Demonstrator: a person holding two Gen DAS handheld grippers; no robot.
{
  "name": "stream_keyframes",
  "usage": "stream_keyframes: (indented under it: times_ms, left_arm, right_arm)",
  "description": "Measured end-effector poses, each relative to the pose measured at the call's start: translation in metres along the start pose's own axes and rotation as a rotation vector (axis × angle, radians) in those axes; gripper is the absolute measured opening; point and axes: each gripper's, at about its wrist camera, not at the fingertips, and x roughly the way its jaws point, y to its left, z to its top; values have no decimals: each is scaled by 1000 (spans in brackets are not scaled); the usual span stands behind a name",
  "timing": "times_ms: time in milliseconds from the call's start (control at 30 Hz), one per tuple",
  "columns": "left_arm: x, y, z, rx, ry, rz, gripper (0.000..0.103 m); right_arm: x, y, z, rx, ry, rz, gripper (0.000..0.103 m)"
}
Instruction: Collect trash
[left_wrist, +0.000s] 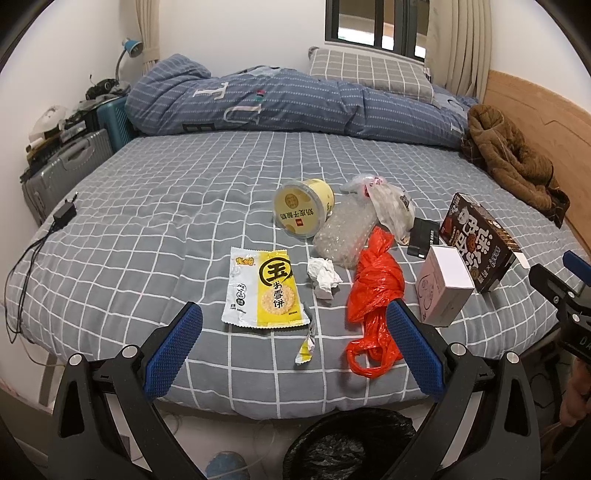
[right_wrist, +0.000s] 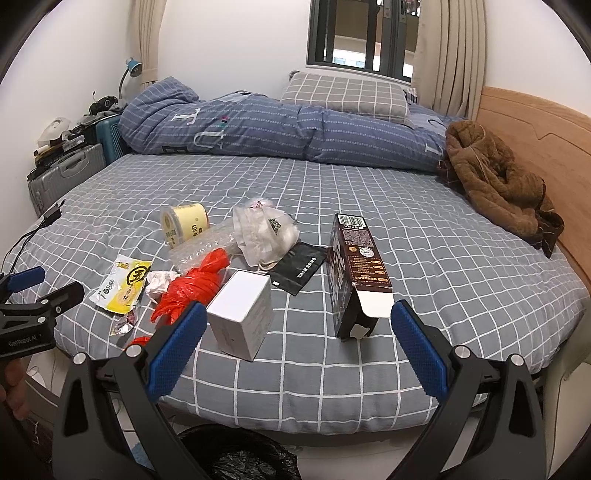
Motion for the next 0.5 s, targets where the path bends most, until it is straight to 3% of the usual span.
stream_keyframes:
  times_ms: [500]
  left_arm:
    - [0, 0, 2, 1, 2, 9, 97]
  right_arm:
    - [0, 1, 1, -1, -1, 2, 96]
